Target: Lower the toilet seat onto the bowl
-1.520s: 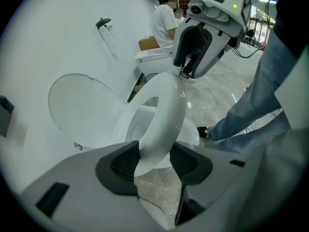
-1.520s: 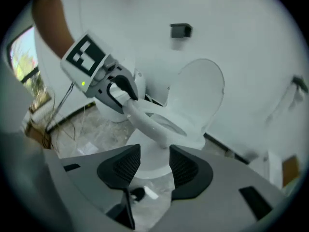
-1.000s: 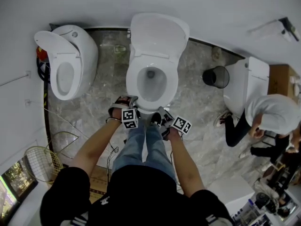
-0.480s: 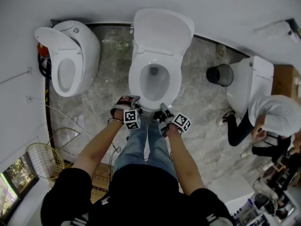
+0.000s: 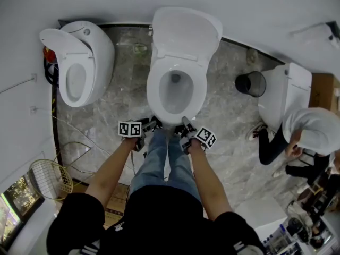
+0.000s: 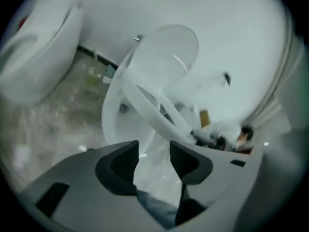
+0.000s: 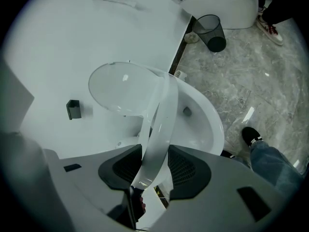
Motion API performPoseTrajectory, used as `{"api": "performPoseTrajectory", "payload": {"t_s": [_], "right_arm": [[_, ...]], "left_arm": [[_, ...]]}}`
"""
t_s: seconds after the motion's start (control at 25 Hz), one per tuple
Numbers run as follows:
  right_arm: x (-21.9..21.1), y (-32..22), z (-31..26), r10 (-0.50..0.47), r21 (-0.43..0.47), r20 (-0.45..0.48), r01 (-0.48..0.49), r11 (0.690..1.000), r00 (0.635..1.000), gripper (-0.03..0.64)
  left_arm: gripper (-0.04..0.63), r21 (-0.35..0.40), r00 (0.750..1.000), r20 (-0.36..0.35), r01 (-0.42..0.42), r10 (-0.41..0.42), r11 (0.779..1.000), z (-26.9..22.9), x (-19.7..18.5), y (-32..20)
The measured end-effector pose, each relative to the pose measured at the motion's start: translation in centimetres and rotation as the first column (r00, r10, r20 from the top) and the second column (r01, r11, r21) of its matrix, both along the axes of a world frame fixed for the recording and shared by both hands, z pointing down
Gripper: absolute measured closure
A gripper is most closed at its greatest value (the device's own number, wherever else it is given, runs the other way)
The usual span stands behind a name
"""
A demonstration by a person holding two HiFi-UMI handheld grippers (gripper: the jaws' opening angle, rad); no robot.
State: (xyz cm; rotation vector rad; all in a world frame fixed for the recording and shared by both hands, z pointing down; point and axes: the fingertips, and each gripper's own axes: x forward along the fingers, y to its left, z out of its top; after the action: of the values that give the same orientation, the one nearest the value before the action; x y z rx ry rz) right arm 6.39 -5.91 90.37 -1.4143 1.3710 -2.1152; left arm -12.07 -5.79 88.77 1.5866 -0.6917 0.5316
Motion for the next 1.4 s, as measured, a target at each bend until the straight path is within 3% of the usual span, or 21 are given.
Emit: {"api": "performPoseTrajectory", "payload": {"t_s": [0.04, 0.12, 0.2, 0.32, 0.52, 0.96, 1.4], "right_arm": [[0.0, 0.1, 0.1, -0.004, -0.004, -0.002, 0.004, 1.000, 1.000, 0.434], [-0.1, 0.3, 0.3, -0.011, -0.012, -0.004, 0.011, 1.000, 1.000, 0.433], [-0.1, 0.4, 0.5, -0.017, -0.017, -0.004, 0.017, 1.000, 1.000, 0.433], [-0.2, 0.7, 1.0, -0.023, -0.026, -0.007, 0.023, 0.999, 1.000, 0.434], [-0.4, 1.5, 2.1, -0.042, -0.052, -0.017, 0.041, 0.998, 0.999, 0.433], [-0.9, 3.7, 5.9, -0.098, -0.165, -0.031, 0.092, 0.982, 0.995, 0.422], [-0.9, 5.3, 9.7, -0.185, -0.295, -0.056, 0.161, 0.942, 0.981, 0.402]], "left_arm": [[0.393, -0.063, 0.984, -0.106, 0.138, -0.144, 0.989, -0.2, 0.2, -0.7], [0.393, -0.152, 0.906, -0.238, 0.320, -0.349, 0.935, -0.6, 0.3, -2.2], [0.392, -0.196, 0.853, -0.286, 0.394, -0.437, 0.898, -0.4, 0.6, -3.3], [0.383, -0.228, 0.832, -0.281, 0.427, -0.479, 0.875, 0.7, 1.1, -3.9], [0.454, -0.248, 0.855, -0.190, 0.434, -0.482, 0.866, 2.8, 0.8, -3.1], [0.453, -0.277, 0.904, -0.070, 0.389, -0.422, 0.879, 6.7, 0.9, -1.2], [0.446, -0.312, 0.940, 0.016, 0.328, -0.340, 0.892, 10.2, 0.8, 0.2]]}}
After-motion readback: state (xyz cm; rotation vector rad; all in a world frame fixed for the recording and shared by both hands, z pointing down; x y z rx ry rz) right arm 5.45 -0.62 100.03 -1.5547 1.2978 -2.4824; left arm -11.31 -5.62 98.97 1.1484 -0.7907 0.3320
